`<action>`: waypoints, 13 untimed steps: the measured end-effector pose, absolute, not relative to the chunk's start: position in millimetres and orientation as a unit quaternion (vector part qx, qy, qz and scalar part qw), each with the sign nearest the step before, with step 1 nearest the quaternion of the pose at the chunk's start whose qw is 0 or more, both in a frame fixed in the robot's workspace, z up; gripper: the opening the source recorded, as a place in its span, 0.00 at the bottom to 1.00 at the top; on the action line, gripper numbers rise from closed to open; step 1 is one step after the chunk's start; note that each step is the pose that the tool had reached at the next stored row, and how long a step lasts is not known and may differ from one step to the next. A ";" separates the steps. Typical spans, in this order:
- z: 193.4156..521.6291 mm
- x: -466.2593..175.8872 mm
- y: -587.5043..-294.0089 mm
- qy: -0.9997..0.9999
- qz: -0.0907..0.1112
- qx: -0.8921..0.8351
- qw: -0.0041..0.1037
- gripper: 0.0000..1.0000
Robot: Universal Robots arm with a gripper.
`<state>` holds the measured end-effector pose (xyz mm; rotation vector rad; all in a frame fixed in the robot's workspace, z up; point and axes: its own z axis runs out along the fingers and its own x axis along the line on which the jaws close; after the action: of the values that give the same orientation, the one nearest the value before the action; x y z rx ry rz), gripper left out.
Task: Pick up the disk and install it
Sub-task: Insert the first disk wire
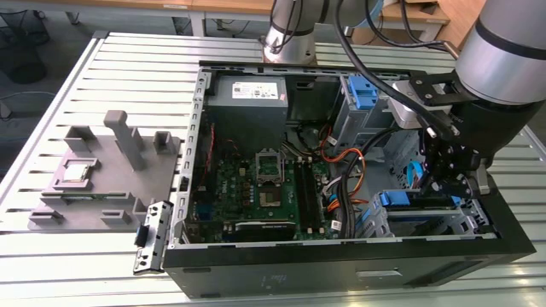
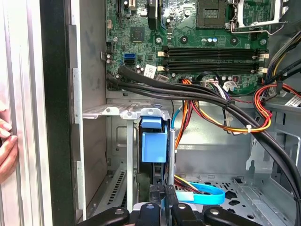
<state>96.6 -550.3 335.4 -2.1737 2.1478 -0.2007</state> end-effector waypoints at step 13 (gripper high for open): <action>334.1 96.4 -550.5 0.701 -0.066 -0.709 0.040 0.16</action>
<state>96.4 -550.5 334.1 -2.1736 2.1479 -0.2009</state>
